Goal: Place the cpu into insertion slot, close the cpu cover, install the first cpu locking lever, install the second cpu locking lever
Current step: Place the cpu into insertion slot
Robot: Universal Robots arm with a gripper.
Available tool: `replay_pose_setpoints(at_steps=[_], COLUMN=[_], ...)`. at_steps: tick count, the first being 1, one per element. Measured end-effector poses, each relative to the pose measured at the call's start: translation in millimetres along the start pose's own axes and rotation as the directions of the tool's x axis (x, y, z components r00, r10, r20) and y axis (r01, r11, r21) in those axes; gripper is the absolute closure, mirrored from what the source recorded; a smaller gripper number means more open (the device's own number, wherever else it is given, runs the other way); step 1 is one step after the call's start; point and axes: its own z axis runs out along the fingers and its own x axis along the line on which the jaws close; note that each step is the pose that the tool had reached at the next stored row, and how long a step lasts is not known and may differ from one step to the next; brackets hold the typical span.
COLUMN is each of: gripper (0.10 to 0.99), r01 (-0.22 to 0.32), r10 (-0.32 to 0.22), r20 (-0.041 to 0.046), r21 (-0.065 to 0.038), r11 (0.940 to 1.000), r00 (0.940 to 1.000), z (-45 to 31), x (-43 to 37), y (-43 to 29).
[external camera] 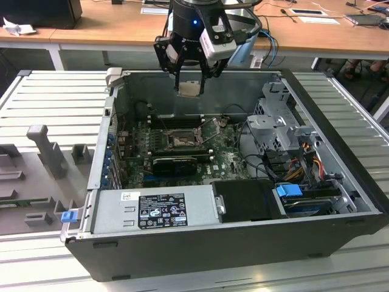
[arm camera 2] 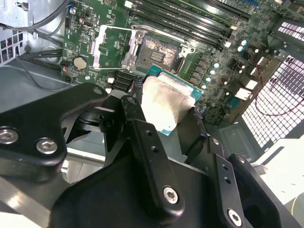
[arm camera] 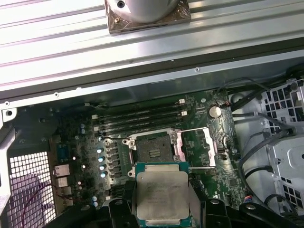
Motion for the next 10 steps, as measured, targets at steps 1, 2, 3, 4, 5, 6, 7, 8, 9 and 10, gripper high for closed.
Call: replay_pose_setpoints(at_steps=[1, 2, 3, 4, 5, 6, 7, 8, 9, 10], gripper=[0.553, 0.553, 0.553, 0.553, 0.553, 0.553, 0.553, 0.553, 0.553, 0.553], r01=[-0.001, -0.004, -0.006, -0.008, -0.010, -0.012, -0.015, -0.023, -0.029, -0.035], r10=[0.001, 0.004, 0.006, 0.008, 0.010, 0.012, 0.015, 0.023, 0.029, 0.035], r20=[0.0001, 0.0004, 0.0005, 0.0008, 0.0008, 0.0010, 0.0014, 0.0019, 0.0025, 0.0031], r21=[0.000, 0.000, 0.000, 0.000, 0.000, 0.000, 0.000, -0.001, -0.001, -0.001], r11=[1.0000, 1.0000, 1.0000, 1.0000, 1.0000, 0.9999, 0.9999, 0.9997, 0.9996, 0.9994], r00=[1.0000, 1.0000, 1.0000, 1.0000, 1.0000, 0.9999, 0.9999, 0.9997, 0.9996, 0.9994], z=[0.0, 0.0, 0.0, 0.0, 0.0, 0.0, 0.0, 0.0, 0.0, 0.0], x=[0.0, 0.0, 0.0, 0.0, 0.0, 0.0, 0.0, 0.0, 0.0, 0.0], y=[0.0, 0.0, 0.0, 0.0, 0.0, 0.0, 0.0, 0.0, 0.0, 0.0])
